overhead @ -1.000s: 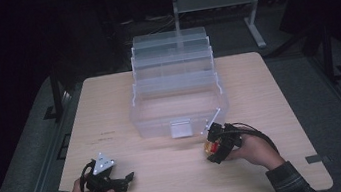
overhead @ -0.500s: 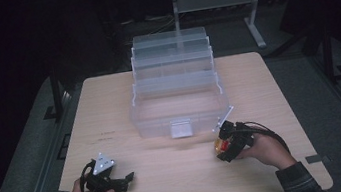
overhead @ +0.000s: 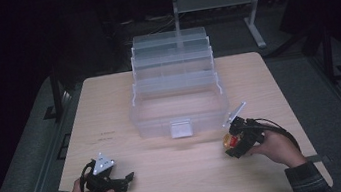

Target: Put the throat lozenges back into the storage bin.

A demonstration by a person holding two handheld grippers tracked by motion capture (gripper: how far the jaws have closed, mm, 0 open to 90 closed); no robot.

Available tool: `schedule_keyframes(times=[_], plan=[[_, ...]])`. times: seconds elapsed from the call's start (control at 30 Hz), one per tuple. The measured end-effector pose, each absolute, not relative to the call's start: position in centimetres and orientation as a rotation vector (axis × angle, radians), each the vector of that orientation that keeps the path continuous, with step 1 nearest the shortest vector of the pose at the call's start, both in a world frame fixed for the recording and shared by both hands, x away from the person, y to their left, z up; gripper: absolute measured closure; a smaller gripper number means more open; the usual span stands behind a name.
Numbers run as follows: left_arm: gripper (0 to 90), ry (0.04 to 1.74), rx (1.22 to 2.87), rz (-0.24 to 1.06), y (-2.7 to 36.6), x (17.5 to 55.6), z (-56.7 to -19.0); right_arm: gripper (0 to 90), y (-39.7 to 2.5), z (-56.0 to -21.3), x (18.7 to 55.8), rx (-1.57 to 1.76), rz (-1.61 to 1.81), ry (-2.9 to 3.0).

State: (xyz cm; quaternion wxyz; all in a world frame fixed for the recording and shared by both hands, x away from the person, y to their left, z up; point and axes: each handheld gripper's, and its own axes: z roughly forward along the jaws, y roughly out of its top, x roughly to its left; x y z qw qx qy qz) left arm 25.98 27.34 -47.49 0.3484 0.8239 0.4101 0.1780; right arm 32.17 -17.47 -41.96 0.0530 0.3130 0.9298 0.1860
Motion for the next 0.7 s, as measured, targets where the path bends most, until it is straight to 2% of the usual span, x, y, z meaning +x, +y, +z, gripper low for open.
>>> schedule_keyframes(times=[0.7], plan=[[10.8, 1.063, 2.136, 0.461, 27.3, 26.0, -47.5, 19.9, -20.0, -41.0, 32.5, 1.012, 0.586, 2.791]])
